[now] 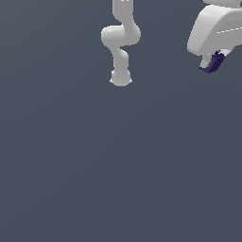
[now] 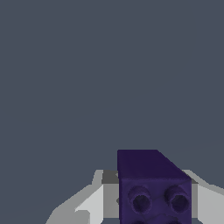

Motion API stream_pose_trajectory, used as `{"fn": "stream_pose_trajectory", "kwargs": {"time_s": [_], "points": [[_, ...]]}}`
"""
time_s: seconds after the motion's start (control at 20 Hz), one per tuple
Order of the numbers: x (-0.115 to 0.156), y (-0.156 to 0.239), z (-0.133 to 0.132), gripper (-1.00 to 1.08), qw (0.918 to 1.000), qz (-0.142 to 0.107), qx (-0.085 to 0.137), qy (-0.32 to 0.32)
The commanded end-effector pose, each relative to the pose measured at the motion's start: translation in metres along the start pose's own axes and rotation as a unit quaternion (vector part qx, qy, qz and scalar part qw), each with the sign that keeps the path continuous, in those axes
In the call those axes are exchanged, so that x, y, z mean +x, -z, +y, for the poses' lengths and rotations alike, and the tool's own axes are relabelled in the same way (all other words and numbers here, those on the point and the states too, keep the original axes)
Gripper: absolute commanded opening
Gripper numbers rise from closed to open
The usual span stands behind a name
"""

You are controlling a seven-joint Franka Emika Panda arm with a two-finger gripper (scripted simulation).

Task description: Pick up the object and move it to a goal position.

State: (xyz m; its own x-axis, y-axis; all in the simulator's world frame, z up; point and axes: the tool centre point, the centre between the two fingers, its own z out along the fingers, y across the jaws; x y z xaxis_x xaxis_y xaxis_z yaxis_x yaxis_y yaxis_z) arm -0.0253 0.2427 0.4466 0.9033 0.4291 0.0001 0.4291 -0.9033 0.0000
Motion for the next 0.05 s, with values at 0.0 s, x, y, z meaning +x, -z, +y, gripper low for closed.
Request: {"fn": "stream_pose_trajectory", "kwargs": {"time_s": [0.0], "points": [[0.0004,0.0013,-0.0003,-1.0,1.0,0.0,0.0,0.0]]}}
